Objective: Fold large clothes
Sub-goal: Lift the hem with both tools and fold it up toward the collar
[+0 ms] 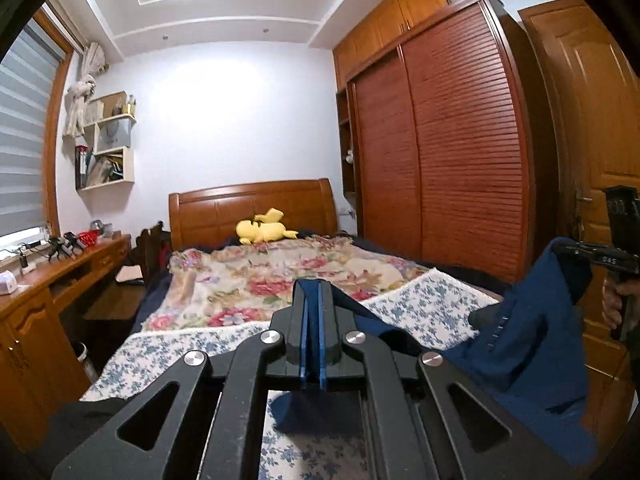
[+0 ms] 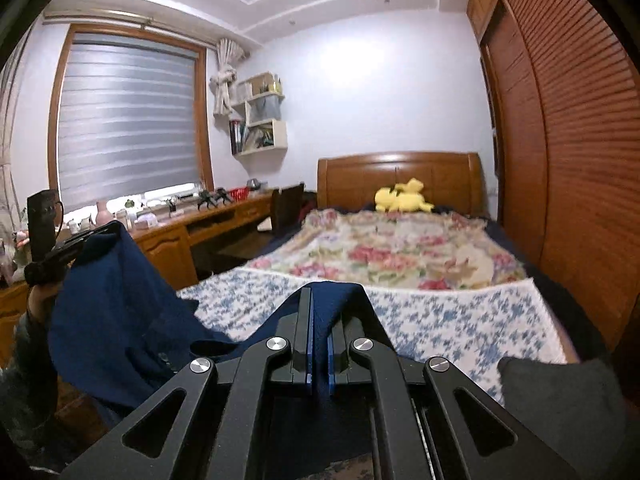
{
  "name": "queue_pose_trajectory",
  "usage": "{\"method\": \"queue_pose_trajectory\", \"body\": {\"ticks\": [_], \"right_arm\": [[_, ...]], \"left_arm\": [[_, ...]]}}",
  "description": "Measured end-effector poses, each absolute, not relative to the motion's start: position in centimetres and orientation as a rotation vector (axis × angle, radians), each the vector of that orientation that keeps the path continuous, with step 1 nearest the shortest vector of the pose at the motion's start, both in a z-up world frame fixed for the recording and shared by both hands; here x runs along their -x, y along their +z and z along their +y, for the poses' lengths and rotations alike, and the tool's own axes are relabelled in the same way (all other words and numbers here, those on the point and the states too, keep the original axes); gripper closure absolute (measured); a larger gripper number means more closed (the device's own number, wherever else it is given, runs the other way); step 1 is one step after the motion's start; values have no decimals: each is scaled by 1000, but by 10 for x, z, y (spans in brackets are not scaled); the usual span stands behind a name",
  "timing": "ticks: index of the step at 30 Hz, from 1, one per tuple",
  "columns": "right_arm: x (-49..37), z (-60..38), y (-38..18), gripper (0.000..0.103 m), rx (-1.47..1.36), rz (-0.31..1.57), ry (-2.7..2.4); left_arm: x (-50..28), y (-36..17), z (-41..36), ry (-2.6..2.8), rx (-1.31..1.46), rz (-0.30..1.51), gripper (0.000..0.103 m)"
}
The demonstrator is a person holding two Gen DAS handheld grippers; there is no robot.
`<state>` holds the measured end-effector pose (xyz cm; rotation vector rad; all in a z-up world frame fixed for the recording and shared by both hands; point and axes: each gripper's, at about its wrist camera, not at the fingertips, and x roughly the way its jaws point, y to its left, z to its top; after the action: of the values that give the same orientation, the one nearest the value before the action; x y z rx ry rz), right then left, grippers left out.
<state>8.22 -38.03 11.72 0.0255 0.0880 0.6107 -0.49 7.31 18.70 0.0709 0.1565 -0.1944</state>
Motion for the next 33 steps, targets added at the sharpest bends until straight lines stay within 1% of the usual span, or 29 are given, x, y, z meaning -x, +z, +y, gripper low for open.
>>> {"method": "queue_pose_trajectory", "body": {"ticks": [4,7,10,13,15,18,22,26,27,28,29,30,31,32,33], "right_arm": [[-104,-382,97,99,-25,148,562],[-135,-367,75,99,5,219,512],[-184,-348,56,99,38,279,471],[-227,-334,42,99,38,298,428],[-248,-324,39,99,42,313,410],[-273,-311,16,98,73,364,399],[-280,-296,-6,98,144,435,346],[-287,-293,-13,92,136,473,311],[-290,-288,-8,87,129,469,307],[-285,-290,-6,78,124,453,294],[-285,-286,-2,72,126,436,275],[-287,-280,2,59,133,420,259],[-280,-279,4,54,140,405,250],[-274,-277,9,54,142,391,243],[-271,-275,9,52,142,387,247]], "left_arm": [[-22,169,80,-167,-58,204,99],[-55,143,83,-126,-62,260,99],[-100,112,86,-91,-57,324,99],[-146,81,96,-53,-31,379,99],[-158,71,95,-52,-18,398,99],[-181,46,92,-61,-27,442,99],[-198,17,84,-67,-24,489,99],[-206,-13,77,-77,-58,515,99],[-208,-15,77,-81,-58,516,98],[-209,-21,76,-86,-58,520,97],[-209,-25,76,-89,-55,522,96],[-209,-25,76,-95,-51,522,91],[-208,-28,77,-110,-35,519,79],[-206,-30,79,-120,-18,512,71],[-206,-30,80,-125,-9,505,55]]}}
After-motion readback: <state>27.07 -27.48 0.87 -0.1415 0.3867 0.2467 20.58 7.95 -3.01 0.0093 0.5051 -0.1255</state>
